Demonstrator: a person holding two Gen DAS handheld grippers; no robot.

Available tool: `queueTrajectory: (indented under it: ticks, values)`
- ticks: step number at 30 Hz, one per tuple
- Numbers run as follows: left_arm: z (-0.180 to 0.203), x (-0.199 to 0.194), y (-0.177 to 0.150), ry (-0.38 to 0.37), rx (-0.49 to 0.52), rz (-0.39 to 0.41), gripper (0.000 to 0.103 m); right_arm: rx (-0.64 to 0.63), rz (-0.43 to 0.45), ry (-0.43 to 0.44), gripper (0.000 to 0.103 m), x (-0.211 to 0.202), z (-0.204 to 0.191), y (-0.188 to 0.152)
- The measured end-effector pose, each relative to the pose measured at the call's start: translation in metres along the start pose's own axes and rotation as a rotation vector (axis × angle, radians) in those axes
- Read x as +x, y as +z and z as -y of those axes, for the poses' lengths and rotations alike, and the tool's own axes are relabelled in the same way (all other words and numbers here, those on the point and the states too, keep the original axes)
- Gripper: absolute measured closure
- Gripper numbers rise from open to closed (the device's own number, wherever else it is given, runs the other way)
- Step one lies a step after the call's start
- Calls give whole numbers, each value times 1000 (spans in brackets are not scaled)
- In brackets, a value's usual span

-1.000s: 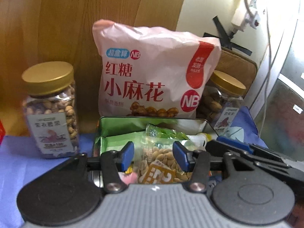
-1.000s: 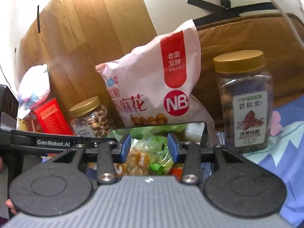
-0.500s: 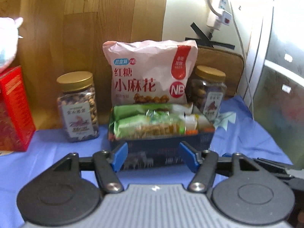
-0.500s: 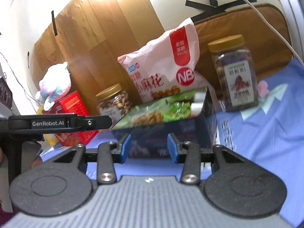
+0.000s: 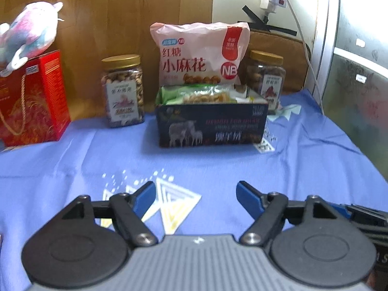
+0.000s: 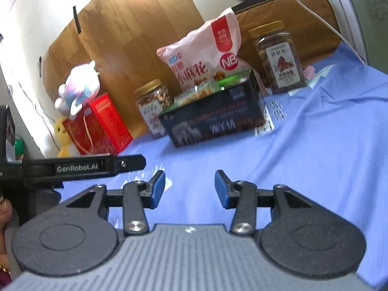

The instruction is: Organize snacks

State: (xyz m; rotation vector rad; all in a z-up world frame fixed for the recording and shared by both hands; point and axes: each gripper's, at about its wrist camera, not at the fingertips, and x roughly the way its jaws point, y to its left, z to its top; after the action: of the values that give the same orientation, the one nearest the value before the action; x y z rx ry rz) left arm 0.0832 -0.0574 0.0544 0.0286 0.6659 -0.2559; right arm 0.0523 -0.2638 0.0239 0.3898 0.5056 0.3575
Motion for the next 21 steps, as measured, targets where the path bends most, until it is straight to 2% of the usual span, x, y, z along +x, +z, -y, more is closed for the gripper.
queueTrajectory:
  ticks: [1, 3, 11, 14, 21]
  values:
    - [0, -3, -4, 4, 2, -2, 10, -6, -7, 0, 55, -3, -3, -4]
    - [1, -10, -12, 16, 4, 6, 1, -12, -17, 4, 55, -9, -7, -10]
    - [3, -35, -31, 60, 10, 16, 0, 6, -28, 20, 51, -28, -16, -24]
    - [3, -41, -35, 77, 14, 18, 0, 17, -24, 21, 46, -34, -18, -28]
    - [6, -48, -49, 113, 21, 8, 0, 34, -13, 27, 43, -44, -23, -31]
